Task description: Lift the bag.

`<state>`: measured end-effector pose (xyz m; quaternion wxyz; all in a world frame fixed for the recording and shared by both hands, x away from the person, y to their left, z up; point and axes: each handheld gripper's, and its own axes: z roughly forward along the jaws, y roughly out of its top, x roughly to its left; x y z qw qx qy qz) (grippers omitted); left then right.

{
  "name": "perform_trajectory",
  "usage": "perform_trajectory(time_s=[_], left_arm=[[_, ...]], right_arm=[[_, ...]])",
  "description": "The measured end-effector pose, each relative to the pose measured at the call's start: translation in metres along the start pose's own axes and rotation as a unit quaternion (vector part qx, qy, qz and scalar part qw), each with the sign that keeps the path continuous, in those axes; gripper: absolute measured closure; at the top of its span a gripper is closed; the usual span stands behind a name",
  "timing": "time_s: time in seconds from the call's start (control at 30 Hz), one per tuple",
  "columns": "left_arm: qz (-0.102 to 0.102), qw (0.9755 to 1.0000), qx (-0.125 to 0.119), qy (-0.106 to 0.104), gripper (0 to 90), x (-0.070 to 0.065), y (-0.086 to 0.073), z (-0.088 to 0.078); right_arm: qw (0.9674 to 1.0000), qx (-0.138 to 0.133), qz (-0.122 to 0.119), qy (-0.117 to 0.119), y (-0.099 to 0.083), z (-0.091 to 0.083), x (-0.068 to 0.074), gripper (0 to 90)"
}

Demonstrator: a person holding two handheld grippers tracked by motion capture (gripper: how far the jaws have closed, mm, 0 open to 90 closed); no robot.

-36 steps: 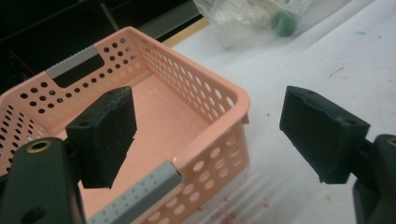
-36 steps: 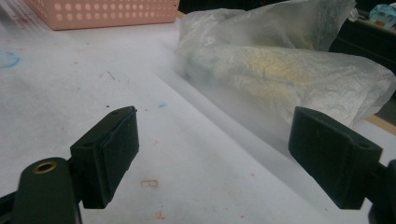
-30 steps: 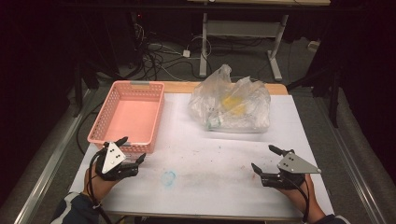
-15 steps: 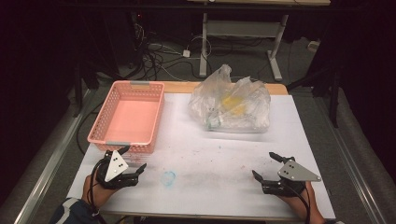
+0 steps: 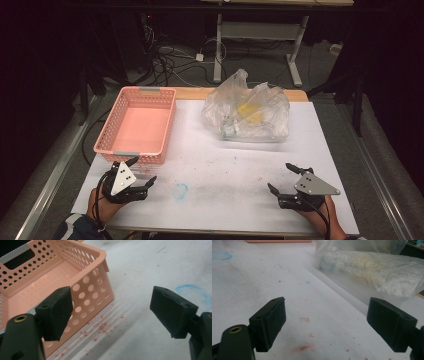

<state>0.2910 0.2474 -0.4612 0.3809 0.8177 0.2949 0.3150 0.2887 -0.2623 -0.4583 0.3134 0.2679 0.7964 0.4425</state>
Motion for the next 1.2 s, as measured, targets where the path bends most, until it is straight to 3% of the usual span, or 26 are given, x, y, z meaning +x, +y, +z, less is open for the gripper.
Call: perform_trajectory(time_s=[1.2], left_arm=[[0.013, 0.9997, 0.021, -0.006, 15.8, -0.0026, 0.0034, 0.0083]], right_arm=[[1.0000, 0.006, -0.003, -0.001, -0.0015, 0.0011, -0.0028, 16.6]])
